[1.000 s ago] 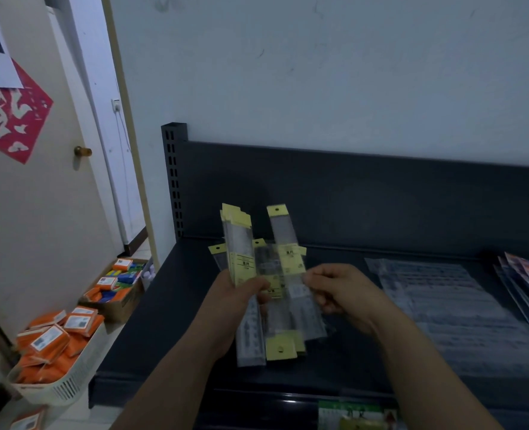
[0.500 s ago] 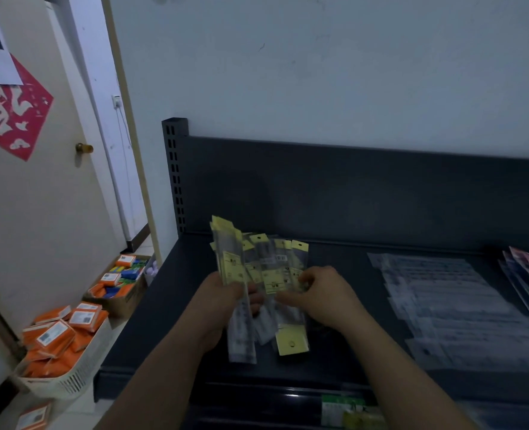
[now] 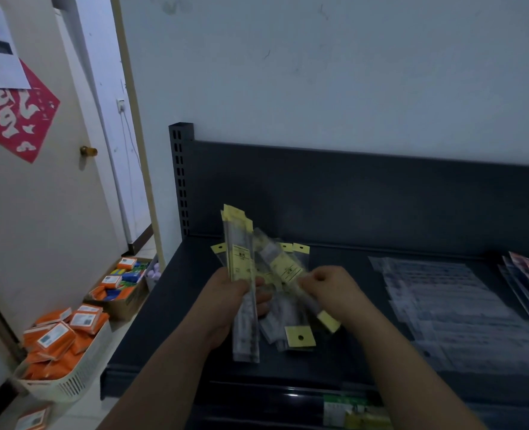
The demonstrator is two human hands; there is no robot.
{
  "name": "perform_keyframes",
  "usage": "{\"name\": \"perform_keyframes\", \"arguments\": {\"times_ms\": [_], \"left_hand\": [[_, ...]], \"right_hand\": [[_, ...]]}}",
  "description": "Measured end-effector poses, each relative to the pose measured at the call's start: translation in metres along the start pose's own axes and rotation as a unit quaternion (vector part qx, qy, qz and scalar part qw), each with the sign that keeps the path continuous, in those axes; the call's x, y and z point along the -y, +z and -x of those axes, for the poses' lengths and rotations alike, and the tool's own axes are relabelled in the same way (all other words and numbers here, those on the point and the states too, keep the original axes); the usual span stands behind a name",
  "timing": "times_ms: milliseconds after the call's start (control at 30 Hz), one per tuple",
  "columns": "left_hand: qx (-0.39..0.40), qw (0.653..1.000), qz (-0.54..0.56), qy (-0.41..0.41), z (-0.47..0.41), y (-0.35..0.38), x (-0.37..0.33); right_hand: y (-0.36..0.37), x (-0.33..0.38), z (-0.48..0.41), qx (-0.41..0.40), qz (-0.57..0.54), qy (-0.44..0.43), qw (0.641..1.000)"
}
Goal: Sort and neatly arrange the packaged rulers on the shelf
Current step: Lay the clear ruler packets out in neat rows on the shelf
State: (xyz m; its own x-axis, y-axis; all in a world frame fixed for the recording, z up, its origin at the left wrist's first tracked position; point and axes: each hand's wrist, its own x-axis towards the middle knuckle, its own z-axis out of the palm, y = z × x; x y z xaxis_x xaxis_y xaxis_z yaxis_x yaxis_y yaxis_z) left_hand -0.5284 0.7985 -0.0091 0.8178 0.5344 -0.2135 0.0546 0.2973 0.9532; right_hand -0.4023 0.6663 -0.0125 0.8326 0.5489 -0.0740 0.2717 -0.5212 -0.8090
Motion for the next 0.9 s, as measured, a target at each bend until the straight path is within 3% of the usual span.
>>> {"name": "perform_keyframes", "arguments": {"times_ms": [133,333,400,500,633,700,733,900], "left_hand": [[-0.034,0.999,0.022,0.002,0.001,-0.008,-0.010],[-0.015,1.000,0.015,0.010,0.002,-0.011,-0.028],[0.001,0.999,-0.024,0.029,0.005,-0.010,-0.029],[0.037,0.998,-0.050,0.033,0.008,-0.006,-0.025],[0.067,0.998,-0.014,0.006,0.011,0.001,-0.018],[0.100,0.995,-0.001,-0.011,0.013,0.007,-0.015],[0.123,0.992,0.001,-0.021,0.015,0.010,-0.013],[0.186,0.981,-0.029,-0.054,0.017,0.024,-0.007]], "right_hand": [[-0.038,0.001,0.011,0.090,-0.220,-0.018,0.971],[-0.077,-0.011,0.014,0.213,-0.157,-0.043,0.963],[-0.079,-0.015,0.012,0.175,-0.137,-0.042,0.974],[-0.078,-0.021,0.004,0.019,-0.210,-0.008,0.978],[-0.070,-0.022,-0.006,-0.062,-0.476,0.049,0.876],[-0.061,-0.018,-0.009,-0.063,-0.553,0.054,0.829],[-0.056,-0.015,-0.010,-0.064,-0.559,0.050,0.825],[-0.027,-0.002,-0.018,-0.066,-0.423,0.032,0.903]]}}
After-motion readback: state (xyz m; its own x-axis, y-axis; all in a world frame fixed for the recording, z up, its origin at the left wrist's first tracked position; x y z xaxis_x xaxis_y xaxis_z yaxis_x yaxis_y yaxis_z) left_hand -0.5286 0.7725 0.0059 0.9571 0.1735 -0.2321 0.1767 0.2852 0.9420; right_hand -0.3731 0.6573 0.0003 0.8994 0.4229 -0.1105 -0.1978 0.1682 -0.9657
